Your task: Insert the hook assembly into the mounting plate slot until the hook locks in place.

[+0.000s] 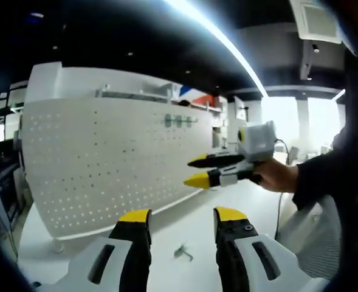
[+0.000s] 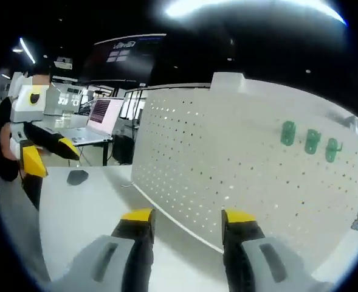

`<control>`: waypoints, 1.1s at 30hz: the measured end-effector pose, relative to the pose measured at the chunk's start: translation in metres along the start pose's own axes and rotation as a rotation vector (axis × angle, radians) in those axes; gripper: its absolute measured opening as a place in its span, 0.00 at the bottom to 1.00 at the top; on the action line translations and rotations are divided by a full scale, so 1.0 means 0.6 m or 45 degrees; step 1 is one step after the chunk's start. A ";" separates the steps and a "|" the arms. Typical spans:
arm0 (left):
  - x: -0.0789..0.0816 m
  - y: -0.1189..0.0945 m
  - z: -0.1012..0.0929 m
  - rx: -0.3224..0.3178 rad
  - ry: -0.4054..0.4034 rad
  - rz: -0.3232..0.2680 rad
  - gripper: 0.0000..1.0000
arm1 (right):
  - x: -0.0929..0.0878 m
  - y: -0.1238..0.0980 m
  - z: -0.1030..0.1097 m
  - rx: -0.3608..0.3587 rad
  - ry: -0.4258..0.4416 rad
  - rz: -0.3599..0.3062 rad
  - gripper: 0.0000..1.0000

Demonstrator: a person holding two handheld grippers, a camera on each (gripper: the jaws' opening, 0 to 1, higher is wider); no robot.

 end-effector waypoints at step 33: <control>-0.012 0.004 -0.003 -0.012 0.017 0.039 0.41 | -0.144 0.049 0.121 0.431 -0.081 0.400 0.21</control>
Point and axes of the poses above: the point that each gripper's makers call its tool centre point, and the gripper's own axes: y roughly forward along the fingers, z roughly to its left, x roughly out of its top, the point moved 7 cm from there along -y, roughly backward along the fingers, and after that the axes turned 4 degrees about -z, right-handed, at the moved point
